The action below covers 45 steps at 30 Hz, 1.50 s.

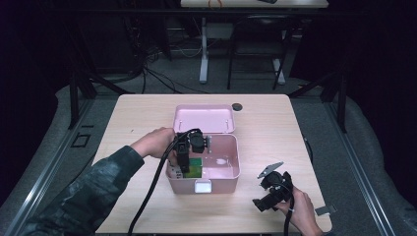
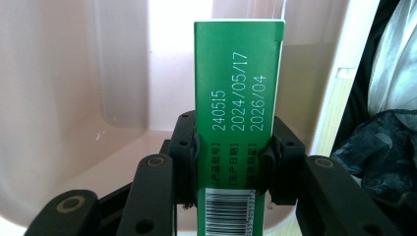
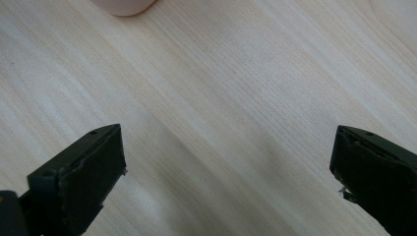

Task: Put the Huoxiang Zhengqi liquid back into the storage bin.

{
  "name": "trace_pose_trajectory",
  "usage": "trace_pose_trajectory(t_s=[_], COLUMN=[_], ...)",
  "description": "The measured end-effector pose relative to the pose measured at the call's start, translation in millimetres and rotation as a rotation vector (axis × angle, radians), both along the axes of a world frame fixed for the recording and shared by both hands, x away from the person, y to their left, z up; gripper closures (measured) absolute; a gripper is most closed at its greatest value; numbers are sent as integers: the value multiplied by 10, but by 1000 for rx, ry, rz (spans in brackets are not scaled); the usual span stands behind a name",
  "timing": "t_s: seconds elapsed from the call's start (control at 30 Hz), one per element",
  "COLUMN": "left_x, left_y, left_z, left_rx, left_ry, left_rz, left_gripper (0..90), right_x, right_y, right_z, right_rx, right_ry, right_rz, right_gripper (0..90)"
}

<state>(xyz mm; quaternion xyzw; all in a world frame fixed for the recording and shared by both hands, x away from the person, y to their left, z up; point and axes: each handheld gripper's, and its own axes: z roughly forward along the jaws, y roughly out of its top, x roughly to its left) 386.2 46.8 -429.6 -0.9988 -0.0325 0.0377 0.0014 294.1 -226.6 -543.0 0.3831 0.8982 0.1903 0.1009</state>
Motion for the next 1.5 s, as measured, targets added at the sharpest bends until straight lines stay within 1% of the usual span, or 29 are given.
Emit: trace_pose_trajectory(t_s=[0.07, 0.13, 0.2, 0.23, 0.33, 0.37, 0.43, 0.5, 0.53, 0.63, 0.7, 0.83, 0.87, 0.9, 0.97, 1.0, 1.07, 1.1, 1.13, 1.2, 1.23, 1.27, 1.33, 1.37, 1.4, 1.43, 1.47, 1.5], left_x=[-11, -19, -35, -34, -42, -48, -62, -68, -73, -84, -88, -87, -85, -81, -64, -55, -36, -32, -23, -15, -12, -4, 5, 14, 19, 21, 23, 19], left_y=[-9, -14, -12, -7, 9, 11, 14, 15, 13, 23, 30, 36, 34, 35, 47, 56, 80, 92, 103, 127, 139, 154, 185, 198, 207, 220, 231, 246], left_z=[2, 0, -2, 0, 4, 15, 26, 33, 35, 25, 16, -14, -22, -26, -14, -10, 2, 4, 9, 22, 33, 50, 85, 101, 122, 145, 171, 187], left_rx=[1, -1, 0, -3, -10, -20, -25, -24, -21, -30, -27, -24, -15, -17, -37, -42, -52, -60, -62, -70, -77, -85, -102, -105, -100, -106, -106, -120], left_ry=[-10, -11, -23, -15, -18, -28, -40, -21, -17, -18, -13, -15, -8, -10, -10, -14, -19, -15, -11, -17, -23, -23, -27, -30, -35, -38, -41, -49], left_rz=[-9, -10, -9, -11, -11, -14, -17, -22, -25, -21, -26, -23, -22, -15, 4, 14, 27, 37, 45, 61, 71, 81, 102, 107, 113, 122, 124, 134], left_gripper=[635, 634, 634, 634, 634, 634, 635, 635, 635, 634, 634, 631, 627, 611, 588, 564, 509, 485, 443, 368, 334, 301, 261, 239, 215, 201, 186, 172], right_x=[0, 2, 0, 0, 5, 4, 3, 3, 4, 5, 4, 5, 4, 3, 4, 4, 2, 3, 3, 5, 2, 2, 10, 8, 12, 13, 13, 11], right_y=[0, -1, 0, 0, -3, -3, -1, 3, 3, 1, 2, 2, 1, 2, 0, 2, 3, 1, 2, -1, 4, 3, -10, -9, -13, -14, -12, -9], right_z=[-1, -3, -3, -3, -7, -9, -6, -10, -9, -9, -10, -12, -9, -8, -7, -8, -7, -6, -5, -9, -4, -1, -1, -3, -3, -1, -1, 2], right_rx=[0, -3, -3, -4, -5, -4, -6, -1, -6, -3, -2, -2, -3, -2, -6, 3, -2, -6, -6, 8, 22, 23, 23, 31, 30, 28, 34, 46], right_ry=[1, 1, 2, 2, -1, 1, 3, 3, 3, 5, 3, 4, 4, 4, 3, 7, 7, 5, 5, 0, 10, 9, 6, 6, 2, 2, 2, 7], right_rz=[0, 1, -4, -3, 4, 3, 2, 1, 2, 3, 1, 3, 2, 1, 2, 1, 0, 1, 1, 0, -7, -9, -3, -9, -6, -8, -11, -17], right_gripper=[0, 0, 0, 0, 0, 0, 0, 0, 0, 0, 0, 0, 0, 0, 0, 0, 0, 0, 0, 0, 0, 0, 0, 0, 0, 0, 0, 0])
